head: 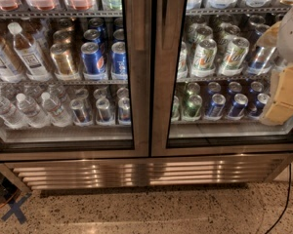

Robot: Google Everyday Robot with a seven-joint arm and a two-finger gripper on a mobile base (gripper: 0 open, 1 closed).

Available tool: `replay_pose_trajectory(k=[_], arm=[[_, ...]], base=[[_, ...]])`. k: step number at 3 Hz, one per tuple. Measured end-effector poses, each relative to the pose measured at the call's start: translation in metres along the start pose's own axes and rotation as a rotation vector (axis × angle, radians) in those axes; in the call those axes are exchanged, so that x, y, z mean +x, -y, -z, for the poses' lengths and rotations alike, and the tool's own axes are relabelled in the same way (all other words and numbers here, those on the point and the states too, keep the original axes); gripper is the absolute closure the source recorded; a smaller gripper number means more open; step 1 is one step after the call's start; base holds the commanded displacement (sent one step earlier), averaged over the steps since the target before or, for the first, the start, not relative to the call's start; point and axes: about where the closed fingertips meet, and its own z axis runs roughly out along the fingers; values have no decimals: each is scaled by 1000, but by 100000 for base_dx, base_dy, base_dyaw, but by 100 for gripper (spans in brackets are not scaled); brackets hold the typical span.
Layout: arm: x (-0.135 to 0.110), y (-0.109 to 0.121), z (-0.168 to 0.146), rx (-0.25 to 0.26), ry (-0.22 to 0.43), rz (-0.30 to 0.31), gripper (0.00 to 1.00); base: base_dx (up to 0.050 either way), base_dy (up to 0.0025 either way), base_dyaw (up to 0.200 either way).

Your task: Open right fridge door

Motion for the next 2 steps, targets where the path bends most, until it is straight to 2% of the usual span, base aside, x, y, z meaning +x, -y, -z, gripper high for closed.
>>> replay_pose_trajectory(k=[1,2], arm=[[0,0,0,0,0,0,0],[-13,-4,6,-8,71,35,0]], base=[[0,0,0],[0,0,0]])
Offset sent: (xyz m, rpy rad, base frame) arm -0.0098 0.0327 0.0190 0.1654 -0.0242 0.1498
